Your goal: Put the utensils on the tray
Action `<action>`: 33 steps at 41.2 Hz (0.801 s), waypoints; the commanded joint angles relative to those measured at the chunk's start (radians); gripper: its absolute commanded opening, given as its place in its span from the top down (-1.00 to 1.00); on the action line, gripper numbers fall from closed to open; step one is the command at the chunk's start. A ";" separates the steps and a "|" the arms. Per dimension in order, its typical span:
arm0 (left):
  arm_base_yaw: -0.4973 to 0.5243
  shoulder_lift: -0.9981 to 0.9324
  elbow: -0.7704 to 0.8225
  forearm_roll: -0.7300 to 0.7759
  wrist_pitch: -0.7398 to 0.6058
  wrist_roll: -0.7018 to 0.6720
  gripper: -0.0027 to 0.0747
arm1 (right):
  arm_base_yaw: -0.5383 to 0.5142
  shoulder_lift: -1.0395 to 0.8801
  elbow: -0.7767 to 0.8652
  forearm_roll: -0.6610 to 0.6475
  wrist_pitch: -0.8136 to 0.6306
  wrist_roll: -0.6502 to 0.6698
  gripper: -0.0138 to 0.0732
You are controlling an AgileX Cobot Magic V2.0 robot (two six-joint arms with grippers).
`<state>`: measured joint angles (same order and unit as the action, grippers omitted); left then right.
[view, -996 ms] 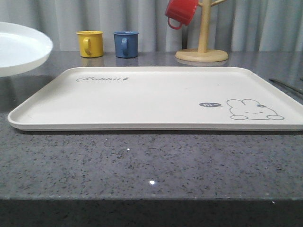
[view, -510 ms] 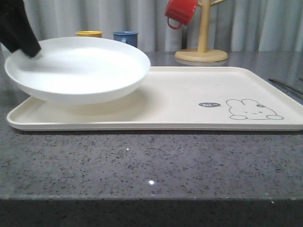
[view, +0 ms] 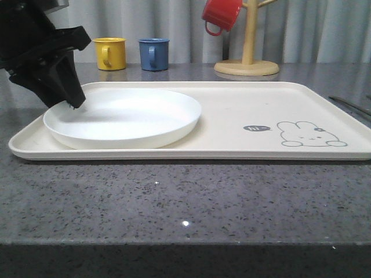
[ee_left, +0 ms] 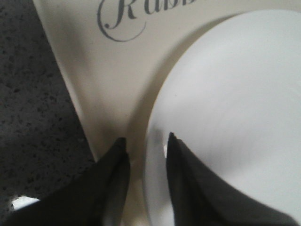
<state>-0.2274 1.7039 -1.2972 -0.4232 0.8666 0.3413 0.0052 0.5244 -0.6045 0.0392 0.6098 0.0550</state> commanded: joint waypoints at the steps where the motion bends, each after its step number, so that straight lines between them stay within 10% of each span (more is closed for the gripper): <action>1: -0.009 -0.043 -0.057 -0.029 0.017 0.003 -0.08 | -0.005 0.014 -0.035 -0.007 -0.066 -0.005 -0.34; 33: -0.294 -0.713 0.192 0.315 0.041 -0.033 -0.02 | -0.005 0.014 -0.035 -0.006 -0.066 -0.005 -0.34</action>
<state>-0.5055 1.0826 -1.1393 -0.1488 0.9572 0.3408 0.0052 0.5244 -0.6045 0.0392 0.6098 0.0550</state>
